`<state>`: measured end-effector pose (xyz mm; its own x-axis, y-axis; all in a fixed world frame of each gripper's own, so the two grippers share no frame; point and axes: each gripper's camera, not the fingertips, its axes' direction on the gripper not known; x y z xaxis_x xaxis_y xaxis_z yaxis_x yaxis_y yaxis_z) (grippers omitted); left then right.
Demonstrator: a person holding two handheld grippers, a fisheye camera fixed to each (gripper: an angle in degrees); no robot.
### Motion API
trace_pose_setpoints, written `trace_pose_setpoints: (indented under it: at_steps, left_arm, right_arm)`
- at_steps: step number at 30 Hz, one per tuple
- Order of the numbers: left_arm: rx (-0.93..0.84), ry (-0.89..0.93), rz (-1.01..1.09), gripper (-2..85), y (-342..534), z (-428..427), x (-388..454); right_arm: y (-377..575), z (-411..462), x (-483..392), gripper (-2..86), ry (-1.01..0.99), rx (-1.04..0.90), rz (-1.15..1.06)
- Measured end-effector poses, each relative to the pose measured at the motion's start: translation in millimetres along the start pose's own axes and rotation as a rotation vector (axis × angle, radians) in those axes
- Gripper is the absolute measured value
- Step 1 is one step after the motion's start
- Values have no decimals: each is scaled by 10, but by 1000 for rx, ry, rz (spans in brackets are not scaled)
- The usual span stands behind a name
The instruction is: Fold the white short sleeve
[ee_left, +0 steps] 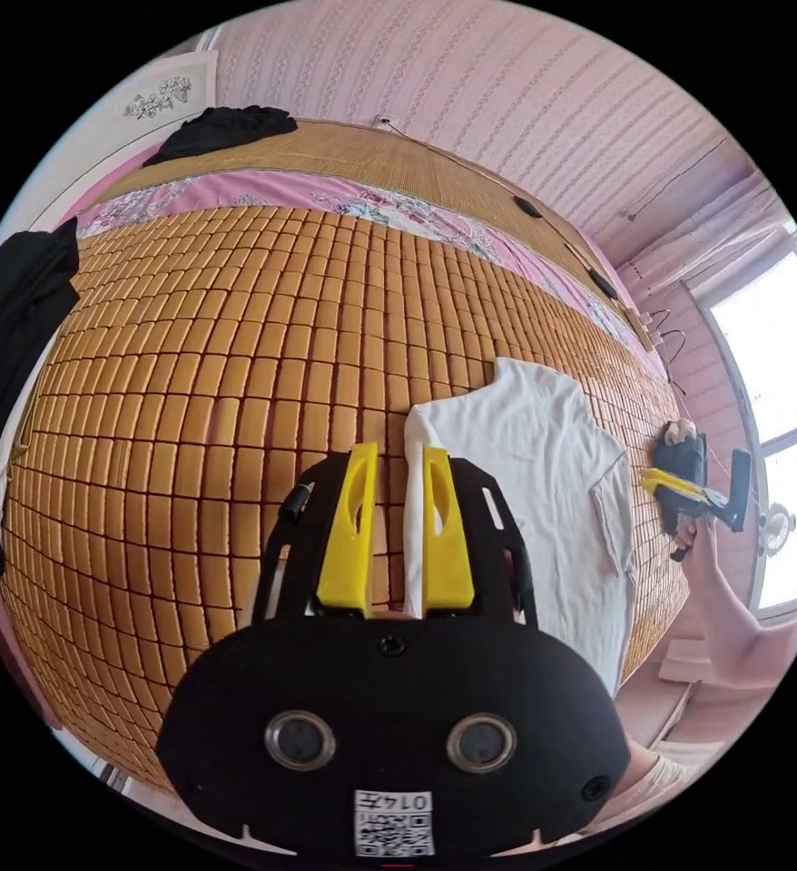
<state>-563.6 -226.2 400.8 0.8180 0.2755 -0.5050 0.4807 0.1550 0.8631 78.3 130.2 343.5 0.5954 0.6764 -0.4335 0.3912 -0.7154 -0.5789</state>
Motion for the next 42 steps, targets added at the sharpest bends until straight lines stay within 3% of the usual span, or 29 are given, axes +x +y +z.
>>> trace_pose_setpoints:
  at_steps: [10,15,28,34,42]
  left_arm:
    - [-74,95,17,90,-253,150,-60]
    - [-173,78,130,-2,-428,250,105]
    - [95,89,5,-10,-688,-403,193]
    - [156,158,74,-10,-505,-825,308]
    - [121,255,272,-10,765,-1848,372]
  right_arm:
    - [-375,160,360,20,-50,-45,92]
    - [-436,-24,390,8,-105,-39,58]
    - [-717,-561,498,4,29,24,85]
    - [-397,-876,416,4,-47,95,90]
    - [987,-1672,-277,4,-168,119,-112]
